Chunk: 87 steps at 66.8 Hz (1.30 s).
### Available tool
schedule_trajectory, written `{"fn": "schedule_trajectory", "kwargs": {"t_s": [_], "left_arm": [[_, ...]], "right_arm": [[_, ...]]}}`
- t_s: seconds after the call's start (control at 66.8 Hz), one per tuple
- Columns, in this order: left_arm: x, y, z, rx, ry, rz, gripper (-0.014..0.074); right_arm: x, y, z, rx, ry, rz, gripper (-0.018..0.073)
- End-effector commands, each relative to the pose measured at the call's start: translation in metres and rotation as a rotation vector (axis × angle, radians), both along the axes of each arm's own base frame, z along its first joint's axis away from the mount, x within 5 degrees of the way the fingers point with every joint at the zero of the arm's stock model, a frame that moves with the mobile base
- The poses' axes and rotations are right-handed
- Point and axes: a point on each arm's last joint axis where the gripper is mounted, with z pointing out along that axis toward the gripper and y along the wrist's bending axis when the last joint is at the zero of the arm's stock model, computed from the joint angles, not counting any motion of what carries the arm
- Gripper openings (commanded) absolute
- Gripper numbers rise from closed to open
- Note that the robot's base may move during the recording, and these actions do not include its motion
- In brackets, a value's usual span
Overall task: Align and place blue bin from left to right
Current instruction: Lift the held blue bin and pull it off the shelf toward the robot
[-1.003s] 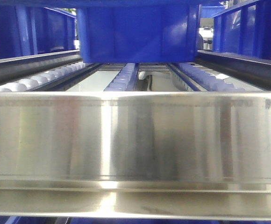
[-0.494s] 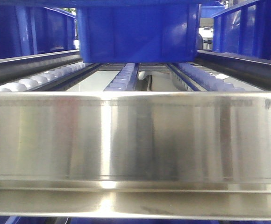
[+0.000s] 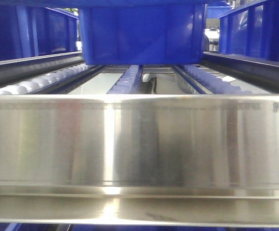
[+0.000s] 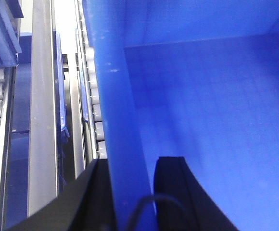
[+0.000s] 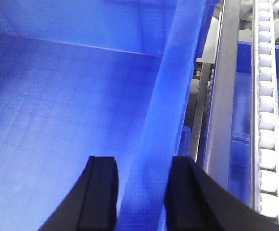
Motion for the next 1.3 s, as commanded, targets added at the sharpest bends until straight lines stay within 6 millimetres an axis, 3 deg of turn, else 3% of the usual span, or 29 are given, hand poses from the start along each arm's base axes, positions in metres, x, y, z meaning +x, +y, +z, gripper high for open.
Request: {"fn": "schedule_trajectory", "kwargs": {"t_s": [0.0,1.287], "left_arm": [[-0.0126,-0.001,0.0181,-0.047,-0.086,-0.029,-0.0111],[-0.0125,-0.0005,0.0181,-0.047,-0.086,-0.028,-0.0111]], "right_arm": [[0.0025,-0.0081,0.0112,-0.021,-0.105,-0.052,-0.007],[0.0034,-0.0079,0.0105,-0.022,-0.103,-0.052,-0.007]]}}
